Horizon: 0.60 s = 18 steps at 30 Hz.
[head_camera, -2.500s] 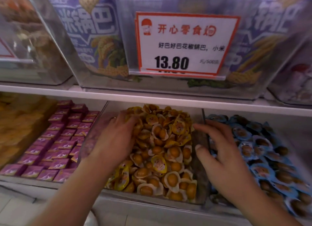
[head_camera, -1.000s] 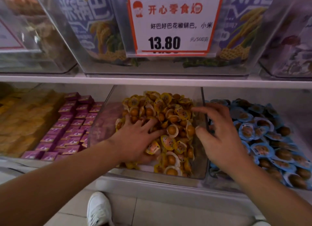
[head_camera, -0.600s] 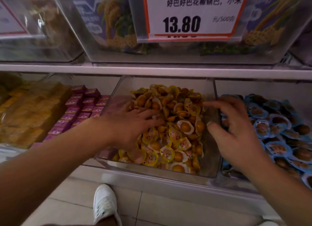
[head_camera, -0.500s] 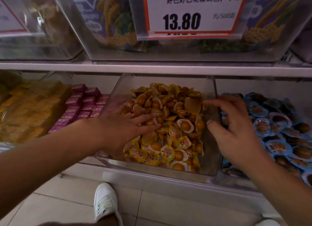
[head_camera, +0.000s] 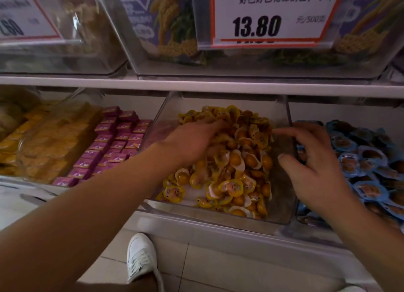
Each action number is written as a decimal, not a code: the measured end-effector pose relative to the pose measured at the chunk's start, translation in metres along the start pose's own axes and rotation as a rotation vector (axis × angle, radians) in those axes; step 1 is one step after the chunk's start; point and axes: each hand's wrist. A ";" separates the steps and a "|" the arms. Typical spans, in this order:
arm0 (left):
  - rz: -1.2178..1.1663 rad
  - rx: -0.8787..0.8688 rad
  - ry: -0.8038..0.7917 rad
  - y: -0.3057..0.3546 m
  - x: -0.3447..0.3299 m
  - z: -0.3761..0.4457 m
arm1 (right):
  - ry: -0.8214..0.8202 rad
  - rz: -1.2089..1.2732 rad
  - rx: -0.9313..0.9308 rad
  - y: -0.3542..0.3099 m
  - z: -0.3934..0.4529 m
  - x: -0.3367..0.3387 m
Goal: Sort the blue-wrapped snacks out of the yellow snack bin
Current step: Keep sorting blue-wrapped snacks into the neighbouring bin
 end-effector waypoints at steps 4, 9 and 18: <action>-0.062 0.055 -0.311 0.004 0.026 -0.004 | 0.001 -0.012 -0.005 0.000 0.000 0.000; 0.149 -0.075 -0.214 0.057 0.011 -0.025 | 0.007 -0.021 -0.011 -0.002 0.001 0.000; 0.251 -0.196 -0.088 0.079 -0.050 -0.018 | 0.004 -0.025 -0.002 -0.002 0.001 0.000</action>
Point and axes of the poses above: each hand's wrist, its own z-axis towards the middle knuckle, its own x-axis out of the back of the hand, y = z × x, and after that the axes turned 12 degrees about x, right-handed
